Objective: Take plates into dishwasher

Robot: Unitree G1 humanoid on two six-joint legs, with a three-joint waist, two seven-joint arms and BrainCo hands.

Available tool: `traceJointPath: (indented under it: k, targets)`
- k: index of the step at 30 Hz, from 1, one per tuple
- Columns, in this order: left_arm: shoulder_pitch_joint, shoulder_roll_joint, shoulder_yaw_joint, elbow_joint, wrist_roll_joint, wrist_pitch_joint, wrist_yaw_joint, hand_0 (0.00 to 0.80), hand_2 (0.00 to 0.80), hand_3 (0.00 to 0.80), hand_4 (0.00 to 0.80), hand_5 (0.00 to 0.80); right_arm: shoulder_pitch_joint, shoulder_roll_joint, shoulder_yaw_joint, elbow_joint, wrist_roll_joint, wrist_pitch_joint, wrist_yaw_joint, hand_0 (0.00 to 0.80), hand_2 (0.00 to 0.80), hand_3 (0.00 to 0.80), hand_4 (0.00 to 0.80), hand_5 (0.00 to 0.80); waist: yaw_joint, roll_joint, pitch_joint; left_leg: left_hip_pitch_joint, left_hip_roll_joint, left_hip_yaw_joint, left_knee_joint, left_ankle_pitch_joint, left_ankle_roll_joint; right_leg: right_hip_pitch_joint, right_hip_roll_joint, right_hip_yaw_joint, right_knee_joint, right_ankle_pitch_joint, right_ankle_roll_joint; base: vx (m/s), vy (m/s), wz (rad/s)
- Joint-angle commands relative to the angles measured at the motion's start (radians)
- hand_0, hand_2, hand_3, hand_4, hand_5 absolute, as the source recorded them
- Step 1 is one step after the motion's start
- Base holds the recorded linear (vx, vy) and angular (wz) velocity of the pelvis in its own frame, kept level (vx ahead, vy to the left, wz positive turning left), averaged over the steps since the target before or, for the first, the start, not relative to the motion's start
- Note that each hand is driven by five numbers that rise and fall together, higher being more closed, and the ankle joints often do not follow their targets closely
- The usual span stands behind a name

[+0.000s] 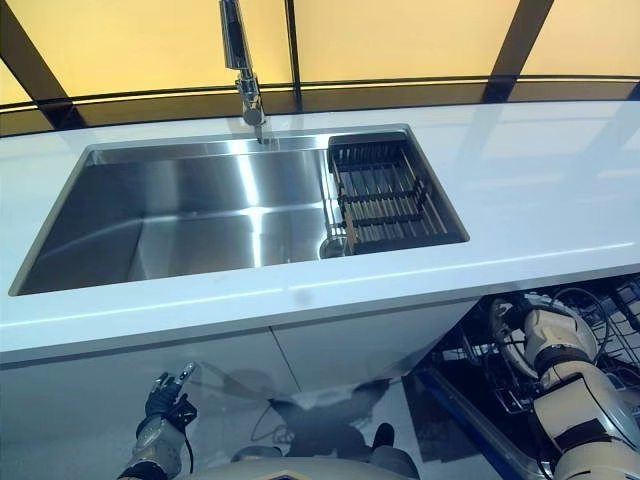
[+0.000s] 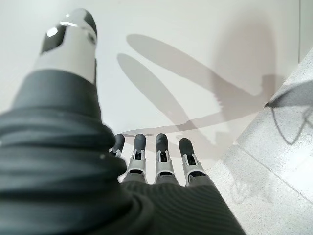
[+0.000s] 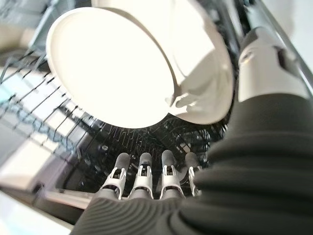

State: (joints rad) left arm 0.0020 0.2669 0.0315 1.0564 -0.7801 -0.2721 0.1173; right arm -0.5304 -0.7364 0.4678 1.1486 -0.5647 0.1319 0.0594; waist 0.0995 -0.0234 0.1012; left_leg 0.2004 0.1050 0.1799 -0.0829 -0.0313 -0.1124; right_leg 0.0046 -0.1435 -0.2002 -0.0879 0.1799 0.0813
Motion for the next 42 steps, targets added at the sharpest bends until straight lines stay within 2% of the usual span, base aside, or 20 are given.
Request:
traceJointPath:
  k: [1,5,11,15,19,24,28,30,38,42]
  targets:
    - [-0.089,0.055,0.007,0.016,-0.019,-0.053,-0.005,0.000,0.000,0.000,0.000,0.000,-0.146,-0.083,0.025,0.024,0.092,-0.019,0.005,0.000,0.000,0.000,0.000,0.000,-0.026,-0.051,0.012,-0.014,-0.025,0.002,0.027,-0.030,0.071,0.028,-0.075,0.039,0.016,-0.047,0.074,0.001,0.017,-0.05]
    - [-0.083,0.060,0.023,0.011,-0.022,-0.045,-0.002,0.000,0.000,0.000,0.000,0.000,-0.110,-0.159,-0.033,-0.033,0.162,-0.040,0.018,0.000,0.000,0.000,0.000,0.000,-0.052,-0.061,0.016,-0.009,-0.024,0.014,0.025,-0.032,0.074,0.022,-0.067,0.059,0.017,-0.045,0.074,0.006,0.022,-0.06]
    - [-0.075,0.061,0.052,0.023,-0.022,-0.044,0.003,0.000,0.000,0.000,0.000,0.000,-0.019,-0.264,-0.140,-0.162,0.262,-0.002,0.096,0.000,0.000,0.000,0.000,0.000,-0.102,-0.079,0.022,-0.010,-0.020,0.041,0.030,-0.038,0.077,0.005,-0.054,0.093,0.022,-0.041,0.075,-0.010,0.022,-0.09]
    - [-0.068,0.059,0.076,0.040,-0.017,-0.042,0.000,0.000,0.000,0.000,0.000,0.000,0.055,-0.311,-0.220,-0.213,0.329,0.002,0.102,0.000,0.000,0.000,0.000,0.000,-0.132,-0.089,0.023,-0.009,-0.020,0.056,0.032,-0.045,0.080,-0.005,-0.040,0.118,0.023,-0.040,0.073,-0.015,0.016,-0.19]
    - [-0.059,0.055,0.095,0.046,-0.014,-0.039,-0.007,0.000,0.000,0.000,0.000,0.000,0.148,-0.334,-0.327,-0.294,0.461,0.019,0.075,0.000,0.000,0.000,0.000,0.000,-0.164,-0.094,0.024,-0.009,-0.023,0.072,0.036,-0.052,0.082,-0.014,-0.028,0.141,0.022,-0.037,0.072,-0.015,0.009,-0.17]
    - [-0.059,0.046,0.116,0.058,-0.008,-0.038,-0.018,0.000,0.000,0.000,0.000,0.000,0.302,-0.281,-0.486,-0.338,0.695,0.033,0.024,0.000,0.000,0.000,0.000,0.000,-0.207,-0.095,0.027,-0.008,-0.028,0.094,0.045,-0.066,0.087,-0.034,-0.013,0.171,0.027,-0.034,0.075,-0.022,0.004,-0.14]
    - [-0.061,0.042,0.114,0.058,0.002,-0.043,-0.024,0.000,0.000,0.000,0.000,0.000,0.393,-0.204,-0.581,-0.287,0.818,-0.001,0.000,0.000,0.000,0.000,0.000,0.000,-0.222,-0.091,0.035,-0.002,-0.032,0.103,0.052,-0.079,0.093,-0.042,-0.008,0.184,0.031,-0.033,0.076,-0.013,-0.025,-0.17]
    - [-0.065,0.046,0.118,0.064,0.014,-0.047,-0.035,0.000,0.000,0.000,0.000,0.000,0.421,-0.159,-0.632,-0.213,0.889,-0.040,-0.014,0.000,0.000,0.000,0.000,0.000,-0.230,-0.086,0.038,0.003,-0.036,0.107,0.055,-0.085,0.096,-0.046,-0.005,0.189,0.033,-0.031,0.076,-0.013,-0.044,-0.04]
    - [-0.069,0.063,0.123,0.084,0.050,-0.053,-0.062,0.000,0.000,0.000,0.000,0.000,0.453,-0.044,-0.724,-0.019,1.055,-0.087,0.001,0.000,0.000,0.000,0.000,0.000,-0.238,-0.057,0.042,0.013,-0.054,0.107,0.048,-0.091,0.100,-0.046,0.003,0.198,0.027,-0.031,0.072,-0.006,-0.058,-0.08]
    - [-0.071,0.074,0.121,0.088,0.077,-0.053,-0.079,0.000,0.000,0.000,0.000,0.000,0.455,0.010,-0.749,0.074,1.154,-0.062,0.005,0.000,0.000,0.000,0.000,0.000,-0.232,-0.035,0.043,0.019,-0.062,0.098,0.048,-0.094,0.101,-0.047,-0.001,0.188,0.032,-0.034,0.071,-0.003,-0.085,-0.01]
